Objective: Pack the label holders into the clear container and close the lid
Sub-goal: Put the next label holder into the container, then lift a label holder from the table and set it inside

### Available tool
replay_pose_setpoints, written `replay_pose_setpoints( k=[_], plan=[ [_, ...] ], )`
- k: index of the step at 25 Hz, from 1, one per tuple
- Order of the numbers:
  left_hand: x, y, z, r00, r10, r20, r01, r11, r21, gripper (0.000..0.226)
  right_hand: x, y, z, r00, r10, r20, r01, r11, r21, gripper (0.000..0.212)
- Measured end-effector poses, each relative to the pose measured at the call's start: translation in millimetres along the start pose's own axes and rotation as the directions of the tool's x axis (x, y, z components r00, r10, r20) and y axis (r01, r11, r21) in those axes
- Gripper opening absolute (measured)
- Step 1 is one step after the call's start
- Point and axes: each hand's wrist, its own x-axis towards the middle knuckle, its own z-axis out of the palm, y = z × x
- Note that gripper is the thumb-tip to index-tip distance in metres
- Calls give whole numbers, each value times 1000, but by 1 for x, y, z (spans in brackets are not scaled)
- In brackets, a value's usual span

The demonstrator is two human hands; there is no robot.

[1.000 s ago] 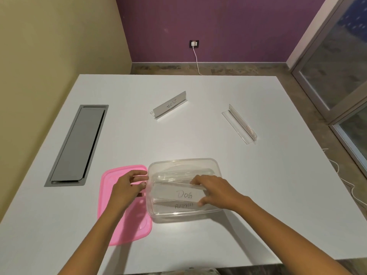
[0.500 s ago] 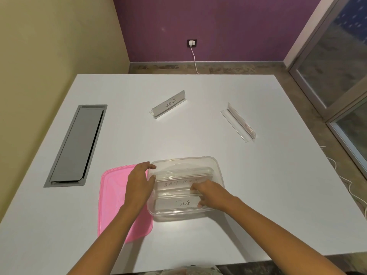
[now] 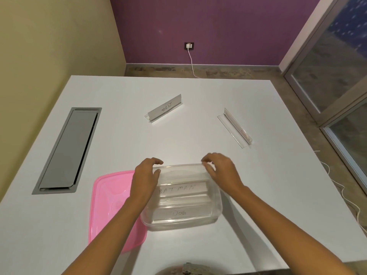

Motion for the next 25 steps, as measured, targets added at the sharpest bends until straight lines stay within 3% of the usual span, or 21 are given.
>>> replay_pose_setpoints(
  k=[5,10,12,19,25],
  plan=[
    [18,8,10,995,13,101,-15,1000,21,20,55,58,-13,961,220,-167,-224,974,-6,20],
    [36,8,11,984,-11,176,-3,997,80,12,100,118,-22,881,446,-159,-470,864,-181,39],
    [39,6,10,983,-19,185,5,997,79,10,111,137,-26,838,527,-140,-545,813,-207,37],
    [39,5,12,988,-15,156,5,998,70,10,121,166,-27,837,536,-115,-533,747,-398,18],
    [34,8,6,982,-13,189,-5,995,95,13,111,154,-33,875,458,-160,-482,784,-391,9]
  ],
)
